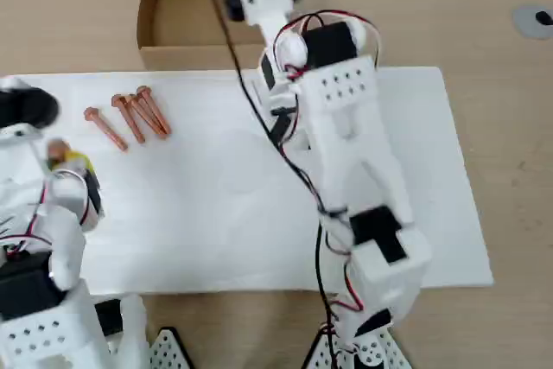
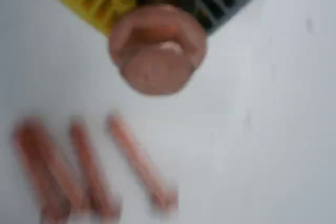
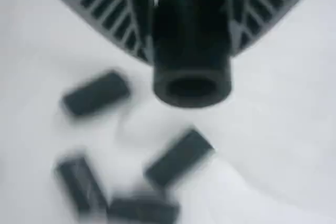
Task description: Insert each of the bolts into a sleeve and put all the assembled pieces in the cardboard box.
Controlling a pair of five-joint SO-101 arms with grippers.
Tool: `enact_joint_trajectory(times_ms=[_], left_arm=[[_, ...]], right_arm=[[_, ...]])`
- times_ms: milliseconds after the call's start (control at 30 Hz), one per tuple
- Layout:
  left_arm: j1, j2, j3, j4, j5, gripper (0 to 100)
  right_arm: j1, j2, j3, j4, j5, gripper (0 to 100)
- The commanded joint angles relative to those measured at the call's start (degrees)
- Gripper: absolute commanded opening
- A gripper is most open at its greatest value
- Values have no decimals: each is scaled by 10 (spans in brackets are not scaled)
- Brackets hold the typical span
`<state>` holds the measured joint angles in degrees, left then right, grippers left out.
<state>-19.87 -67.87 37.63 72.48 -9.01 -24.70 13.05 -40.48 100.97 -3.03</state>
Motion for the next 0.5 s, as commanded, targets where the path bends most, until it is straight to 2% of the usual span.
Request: enact_joint_trajectory(times_ms=[0,100,200,333,467], left_arm=[[6,-9,-48,-80,21,6],[6,-9,-48,-134,21,6],[6,-9,-52,-150,33,6],[6,-9,-56,-161,144,6],[7,-9,-72,-173,256,6]], right_arm=[[-25,-97,-72,-3,39,10],[-37,-152,-76,3,49,10],[-39,-211,-75,3,50,10],[-48,-295,-24,4,52,10],[-48,-389,126,-18,49,10]])
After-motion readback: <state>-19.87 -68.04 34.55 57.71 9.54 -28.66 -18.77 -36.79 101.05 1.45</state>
